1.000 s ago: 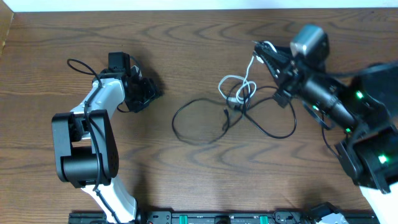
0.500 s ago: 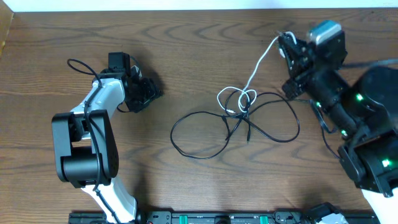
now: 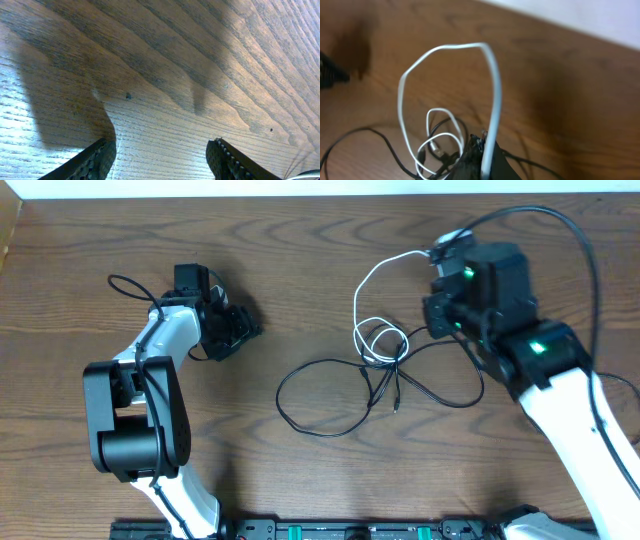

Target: Untangle cables

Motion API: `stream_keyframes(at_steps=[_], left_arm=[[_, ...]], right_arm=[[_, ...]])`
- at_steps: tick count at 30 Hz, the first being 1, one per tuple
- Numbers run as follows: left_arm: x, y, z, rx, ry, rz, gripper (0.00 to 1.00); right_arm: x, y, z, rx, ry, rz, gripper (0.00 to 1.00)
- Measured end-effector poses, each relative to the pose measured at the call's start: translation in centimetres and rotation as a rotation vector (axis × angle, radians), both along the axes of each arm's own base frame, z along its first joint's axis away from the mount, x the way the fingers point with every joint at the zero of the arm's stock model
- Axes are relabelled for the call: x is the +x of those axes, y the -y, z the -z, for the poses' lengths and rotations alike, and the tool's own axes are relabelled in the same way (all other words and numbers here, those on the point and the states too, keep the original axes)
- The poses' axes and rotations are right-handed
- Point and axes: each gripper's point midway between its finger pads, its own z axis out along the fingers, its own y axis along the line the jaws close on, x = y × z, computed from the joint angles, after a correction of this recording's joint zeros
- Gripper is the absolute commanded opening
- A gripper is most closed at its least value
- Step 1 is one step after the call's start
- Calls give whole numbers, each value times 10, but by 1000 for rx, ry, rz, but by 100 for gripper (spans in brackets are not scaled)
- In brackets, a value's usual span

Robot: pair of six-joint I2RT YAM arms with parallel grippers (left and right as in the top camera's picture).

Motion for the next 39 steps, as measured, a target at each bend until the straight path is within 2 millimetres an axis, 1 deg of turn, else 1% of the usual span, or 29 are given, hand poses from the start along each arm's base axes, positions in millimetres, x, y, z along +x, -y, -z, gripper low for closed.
stream_keyframes(at_steps=[2,5,6,7,8,10,11,12,13,15,17,20,21,23,26,30,33,34,39], left_arm=[[0,0,0,0,0,0,64],[0,0,0,0,0,0,64],[0,0,0,0,0,0,64],[0,0,0,0,0,0,64],[0,0,0,0,0,0,64],[0,0,0,0,0,0,64],[0,0,0,0,0,0,64],[0,0,0,0,0,0,64],[0,0,0,0,0,0,64],[0,0,0,0,0,0,64],[0,0,0,0,0,0,64],[0,0,0,0,0,0,64],[0,0,0,0,0,0,64],[0,0,0,0,0,0,64],[0,0,0,0,0,0,64],[0,0,0,0,0,0,64],[0,0,0,0,0,0,64],[0,0,0,0,0,0,64],[0,0,0,0,0,0,64]], right_arm=[[5,-11,24,9,-69,-35,2],[9,-21,52,24,-149,-54,8],[11,-23,61,29,-174,-53,11],[12,-25,67,32,-191,-50,16],[14,-27,75,38,-210,-51,31],[18,-34,86,60,-235,-57,55],[19,-37,89,70,-243,-66,65],[20,-42,93,85,-251,-81,70],[21,-45,96,99,-259,-89,71],[21,-53,102,126,-280,-117,69],[18,-61,115,143,-322,-159,66],[9,-68,132,144,-385,-225,59],[4,-69,137,139,-405,-247,53],[-6,-71,146,123,-443,-307,47],[-14,-71,148,97,-451,-375,41],[-17,-74,148,79,-437,-429,38],[-20,-77,148,70,-430,-456,38],[-21,-78,148,65,-430,-466,39],[-38,-89,152,13,-443,-549,40]])
